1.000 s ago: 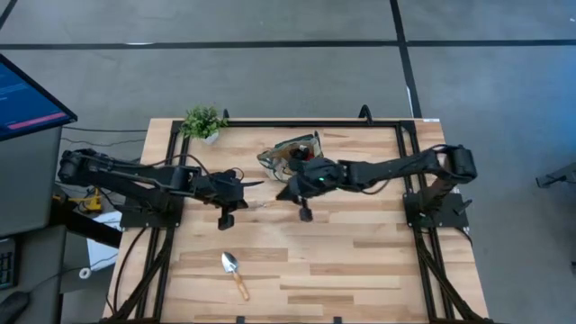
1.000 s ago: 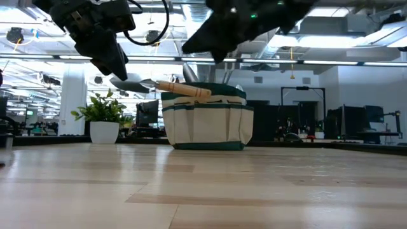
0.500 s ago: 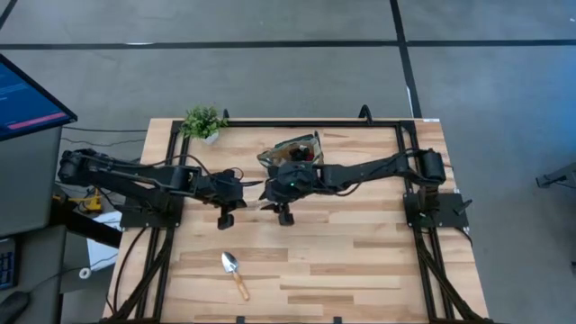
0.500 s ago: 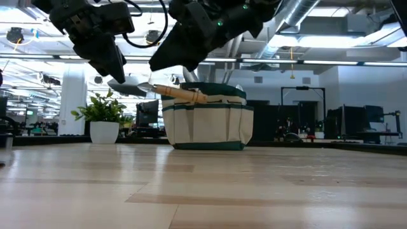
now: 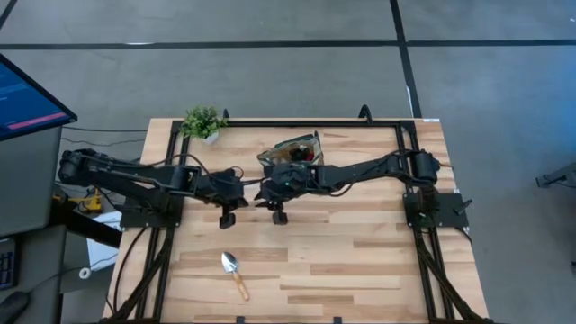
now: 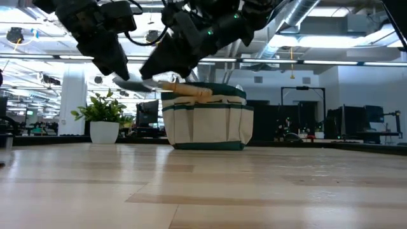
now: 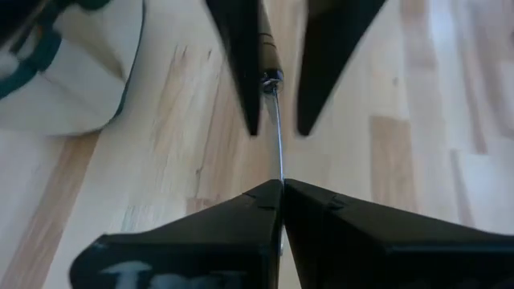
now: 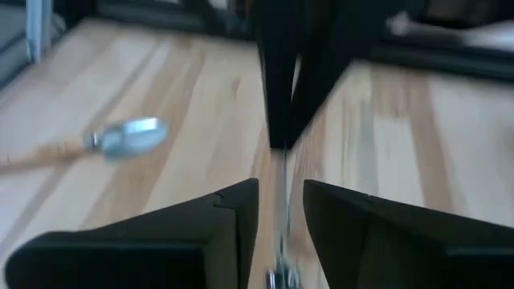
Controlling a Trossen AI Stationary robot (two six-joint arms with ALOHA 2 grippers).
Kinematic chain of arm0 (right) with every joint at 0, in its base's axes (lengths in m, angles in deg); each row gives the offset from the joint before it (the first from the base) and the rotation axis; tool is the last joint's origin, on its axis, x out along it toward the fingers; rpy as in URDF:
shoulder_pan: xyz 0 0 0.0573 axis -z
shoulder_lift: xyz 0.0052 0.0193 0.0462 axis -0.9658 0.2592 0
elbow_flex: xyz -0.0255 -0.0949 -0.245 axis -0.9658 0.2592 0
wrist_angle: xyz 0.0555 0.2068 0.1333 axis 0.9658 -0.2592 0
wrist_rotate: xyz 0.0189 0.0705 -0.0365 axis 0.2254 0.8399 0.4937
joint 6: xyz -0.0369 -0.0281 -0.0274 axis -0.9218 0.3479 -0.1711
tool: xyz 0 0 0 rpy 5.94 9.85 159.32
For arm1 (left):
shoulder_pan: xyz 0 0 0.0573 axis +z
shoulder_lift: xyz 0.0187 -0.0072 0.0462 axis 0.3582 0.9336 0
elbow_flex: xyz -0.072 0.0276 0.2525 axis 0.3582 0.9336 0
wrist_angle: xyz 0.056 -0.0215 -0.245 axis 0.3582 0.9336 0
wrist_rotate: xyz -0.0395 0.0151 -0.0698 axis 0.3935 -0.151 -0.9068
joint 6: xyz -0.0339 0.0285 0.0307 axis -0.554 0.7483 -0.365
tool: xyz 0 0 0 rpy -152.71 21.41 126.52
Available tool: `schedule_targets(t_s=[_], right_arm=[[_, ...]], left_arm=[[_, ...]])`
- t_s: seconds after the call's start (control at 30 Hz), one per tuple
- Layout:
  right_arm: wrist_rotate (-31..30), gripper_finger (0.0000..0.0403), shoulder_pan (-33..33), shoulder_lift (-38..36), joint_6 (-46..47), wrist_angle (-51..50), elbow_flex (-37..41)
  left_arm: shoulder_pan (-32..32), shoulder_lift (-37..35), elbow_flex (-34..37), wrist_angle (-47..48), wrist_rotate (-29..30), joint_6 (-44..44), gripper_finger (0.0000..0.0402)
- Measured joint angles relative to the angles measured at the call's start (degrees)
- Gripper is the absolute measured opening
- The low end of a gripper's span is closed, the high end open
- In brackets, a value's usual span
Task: Pick & Place Garden tools in Gardening bag
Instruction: Put the trowel into the gardening bag
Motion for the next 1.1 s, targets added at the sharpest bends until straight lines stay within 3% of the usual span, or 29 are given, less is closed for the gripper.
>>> schedule_targets(t_s=[0.47, 0.8, 1.1], right_arm=[[0.04, 0.0093, -0.04, -0.12, -0.04, -3.74, 0.07], [0.04, 0.0091, -0.04, -0.12, -0.04, -6.98, 0.07], [0.04, 0.004, -0.04, -0.12, -0.07, -6.9, 0.07]], left_arm=[[-0.34, 8.31, 0.02, -8.31, -0.75, 0.15, 0.0001], [-0.2, 8.2, 0.02, -12.07, 1.16, 2.1, 0.0001], [-0.2, 8.48, 0.02, -11.89, 1.16, 2.06, 0.0001]])
